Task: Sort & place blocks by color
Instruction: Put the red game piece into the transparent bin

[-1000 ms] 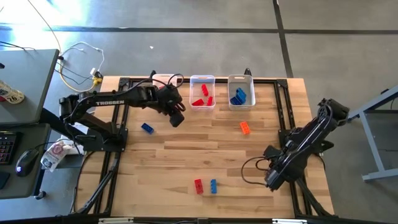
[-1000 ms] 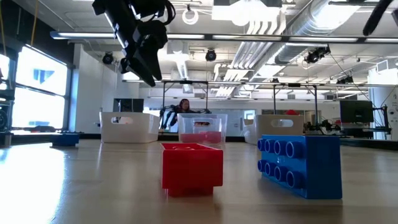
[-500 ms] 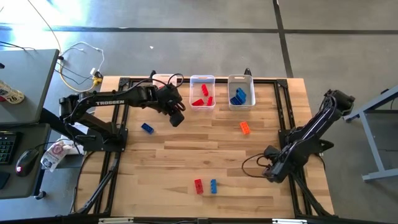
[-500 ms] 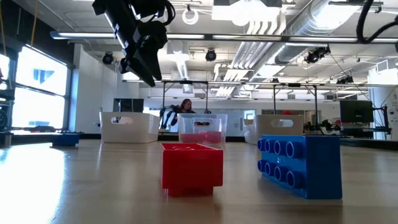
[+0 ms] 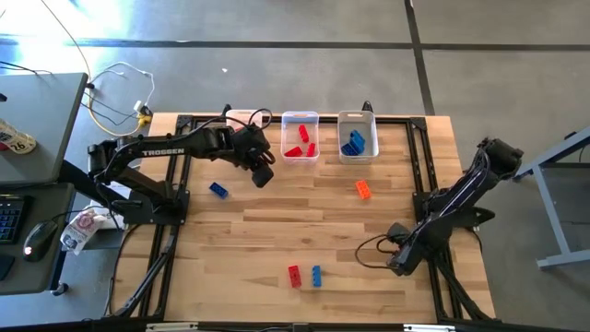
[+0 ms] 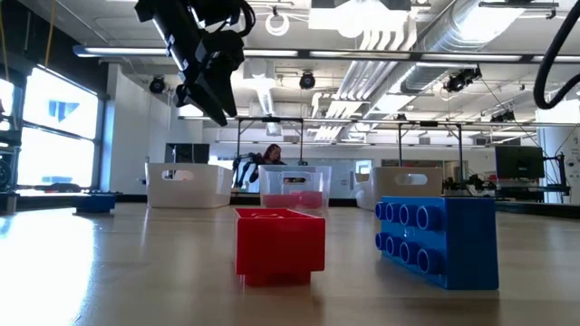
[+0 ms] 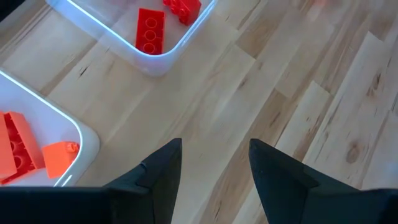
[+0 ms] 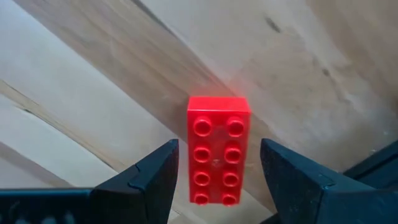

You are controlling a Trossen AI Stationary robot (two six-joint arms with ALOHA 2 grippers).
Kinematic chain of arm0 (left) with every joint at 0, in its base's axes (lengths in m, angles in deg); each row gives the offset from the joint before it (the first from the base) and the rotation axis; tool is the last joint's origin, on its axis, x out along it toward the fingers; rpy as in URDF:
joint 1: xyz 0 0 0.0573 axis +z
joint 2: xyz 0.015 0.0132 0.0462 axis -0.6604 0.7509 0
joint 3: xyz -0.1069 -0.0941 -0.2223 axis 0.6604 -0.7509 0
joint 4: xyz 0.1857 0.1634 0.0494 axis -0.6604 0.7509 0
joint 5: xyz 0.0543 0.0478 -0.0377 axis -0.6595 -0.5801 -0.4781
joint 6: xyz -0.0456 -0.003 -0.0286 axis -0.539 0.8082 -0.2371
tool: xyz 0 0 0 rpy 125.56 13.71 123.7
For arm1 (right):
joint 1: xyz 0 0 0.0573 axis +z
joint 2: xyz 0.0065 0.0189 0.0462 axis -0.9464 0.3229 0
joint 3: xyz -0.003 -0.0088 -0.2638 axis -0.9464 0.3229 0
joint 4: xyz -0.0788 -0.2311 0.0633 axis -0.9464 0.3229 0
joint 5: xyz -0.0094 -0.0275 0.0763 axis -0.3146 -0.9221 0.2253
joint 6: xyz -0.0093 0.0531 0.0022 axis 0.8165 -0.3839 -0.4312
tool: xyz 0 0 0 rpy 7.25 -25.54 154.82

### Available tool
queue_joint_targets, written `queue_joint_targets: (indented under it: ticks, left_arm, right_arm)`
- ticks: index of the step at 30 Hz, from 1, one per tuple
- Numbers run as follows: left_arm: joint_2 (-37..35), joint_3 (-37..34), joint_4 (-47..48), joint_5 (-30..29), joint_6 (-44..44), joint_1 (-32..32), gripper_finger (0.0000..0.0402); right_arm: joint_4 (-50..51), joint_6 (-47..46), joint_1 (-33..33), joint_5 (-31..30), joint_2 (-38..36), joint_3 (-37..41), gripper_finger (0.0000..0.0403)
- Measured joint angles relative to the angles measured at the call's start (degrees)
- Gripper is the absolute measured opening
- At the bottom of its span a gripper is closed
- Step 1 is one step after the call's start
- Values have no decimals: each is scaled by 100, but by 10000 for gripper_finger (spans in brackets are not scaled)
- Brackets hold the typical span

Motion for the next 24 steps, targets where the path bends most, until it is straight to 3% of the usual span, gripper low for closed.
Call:
queue_joint_targets:
  ticks: [8,14,24]
  left_arm:
    - [2,0,-40,0,-8,0,172]
    - [4,0,-261,-18,-7,0,172]
    - [28,0,-731,-291,87,0,172]
  right_arm:
    - [-262,61,-2,316,611,-5,202]
    - [-422,-1,-6,332,677,-21,114]
    - [-599,-65,-180,-201,683,-203,111]
